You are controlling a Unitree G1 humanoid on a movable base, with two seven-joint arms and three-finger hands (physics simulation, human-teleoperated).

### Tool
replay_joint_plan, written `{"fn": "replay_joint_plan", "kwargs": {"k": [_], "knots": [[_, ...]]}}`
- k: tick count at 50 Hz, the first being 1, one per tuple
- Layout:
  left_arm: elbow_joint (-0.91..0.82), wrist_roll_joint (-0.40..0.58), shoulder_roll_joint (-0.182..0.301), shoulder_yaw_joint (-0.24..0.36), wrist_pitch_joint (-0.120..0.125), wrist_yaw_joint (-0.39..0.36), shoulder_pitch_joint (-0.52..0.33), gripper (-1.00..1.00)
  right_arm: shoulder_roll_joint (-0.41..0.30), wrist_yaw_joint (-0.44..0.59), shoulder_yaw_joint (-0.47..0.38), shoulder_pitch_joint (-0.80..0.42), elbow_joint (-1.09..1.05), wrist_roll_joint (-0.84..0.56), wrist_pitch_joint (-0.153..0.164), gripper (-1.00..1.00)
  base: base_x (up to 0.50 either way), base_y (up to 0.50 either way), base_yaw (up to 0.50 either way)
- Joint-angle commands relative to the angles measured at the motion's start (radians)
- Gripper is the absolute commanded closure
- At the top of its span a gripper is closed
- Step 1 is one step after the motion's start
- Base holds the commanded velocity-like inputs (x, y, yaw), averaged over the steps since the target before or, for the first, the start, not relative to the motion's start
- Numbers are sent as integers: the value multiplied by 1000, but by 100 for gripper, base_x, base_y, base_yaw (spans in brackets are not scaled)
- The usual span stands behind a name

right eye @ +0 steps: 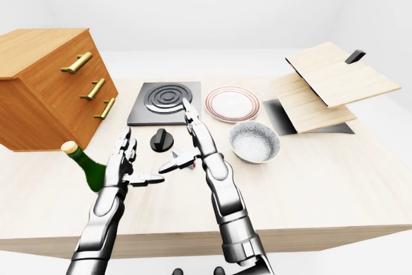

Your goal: Pick up the cream cheese and put it in the bowl.

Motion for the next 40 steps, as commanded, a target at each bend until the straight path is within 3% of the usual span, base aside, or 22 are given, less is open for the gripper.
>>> {"fn": "replay_joint_plan", "kwargs": {"k": [1,6,25,40], "knots": [[-3,-6,1,3,7,4,-4,-100,1,-7,12,19,13,-53,0,-100,0,0,0],[18,-8,7,13,-3,8,-17,-100,0,-49,-5,9,103,-86,0,-100,0,0,0],[9,-19,9,15,12,12,-21,-100,-14,-72,-40,-51,324,-79,0,-100,0,0,0],[1,-19,6,12,16,11,-14,-100,-9,-67,-44,-80,453,-101,-98,-100,0,0,0]]}}
